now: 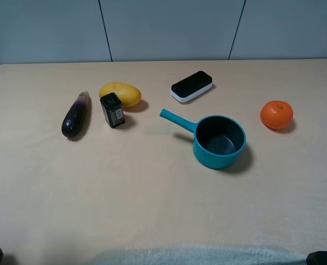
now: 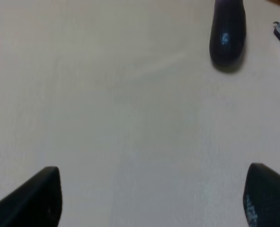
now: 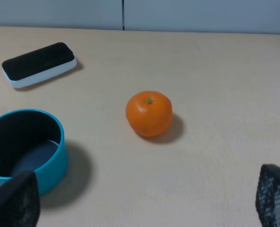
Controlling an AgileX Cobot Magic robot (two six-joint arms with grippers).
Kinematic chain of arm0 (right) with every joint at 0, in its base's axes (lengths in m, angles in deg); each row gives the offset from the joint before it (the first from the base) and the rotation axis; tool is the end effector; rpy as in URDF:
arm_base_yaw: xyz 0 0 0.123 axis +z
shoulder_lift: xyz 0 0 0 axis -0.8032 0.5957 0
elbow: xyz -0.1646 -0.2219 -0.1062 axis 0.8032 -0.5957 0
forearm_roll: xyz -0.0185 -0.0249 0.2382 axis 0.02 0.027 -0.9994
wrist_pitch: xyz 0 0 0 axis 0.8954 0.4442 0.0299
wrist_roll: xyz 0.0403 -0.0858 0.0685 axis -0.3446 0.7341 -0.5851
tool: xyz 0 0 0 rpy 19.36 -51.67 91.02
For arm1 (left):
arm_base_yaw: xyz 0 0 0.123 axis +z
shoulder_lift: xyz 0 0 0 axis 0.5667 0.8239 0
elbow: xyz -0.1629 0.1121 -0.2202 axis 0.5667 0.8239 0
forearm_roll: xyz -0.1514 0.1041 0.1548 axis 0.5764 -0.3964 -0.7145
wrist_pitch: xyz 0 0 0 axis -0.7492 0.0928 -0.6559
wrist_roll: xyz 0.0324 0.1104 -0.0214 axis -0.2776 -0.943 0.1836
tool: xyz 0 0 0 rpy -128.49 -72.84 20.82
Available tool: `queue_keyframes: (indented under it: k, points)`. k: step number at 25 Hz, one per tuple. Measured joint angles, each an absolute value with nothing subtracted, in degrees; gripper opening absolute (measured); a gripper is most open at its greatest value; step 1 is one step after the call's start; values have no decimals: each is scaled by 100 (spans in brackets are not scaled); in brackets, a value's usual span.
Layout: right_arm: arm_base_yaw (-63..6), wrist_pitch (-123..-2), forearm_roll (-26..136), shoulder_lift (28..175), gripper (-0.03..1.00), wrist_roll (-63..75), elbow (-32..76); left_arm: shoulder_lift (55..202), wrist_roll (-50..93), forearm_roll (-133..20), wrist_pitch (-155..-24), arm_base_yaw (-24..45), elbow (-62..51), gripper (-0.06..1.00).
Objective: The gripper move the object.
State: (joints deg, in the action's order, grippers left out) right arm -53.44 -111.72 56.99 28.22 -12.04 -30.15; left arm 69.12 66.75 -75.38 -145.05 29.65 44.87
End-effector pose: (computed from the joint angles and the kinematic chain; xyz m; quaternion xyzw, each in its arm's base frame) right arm -0.0013 0.0104 0.2626 -0.0358 0.8409 0.0297 0.5392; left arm 0.0309 0.0075 0.2603 -0.0464 0.9017 -0.0106 0.4297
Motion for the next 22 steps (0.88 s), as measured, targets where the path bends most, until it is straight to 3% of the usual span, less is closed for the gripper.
queue_keyframes:
  k: [22]
  points:
    - [-5344,-11172,5699,2822,69,-1204,-3015,5914,5711,-7102,-14684,2965,4560,77]
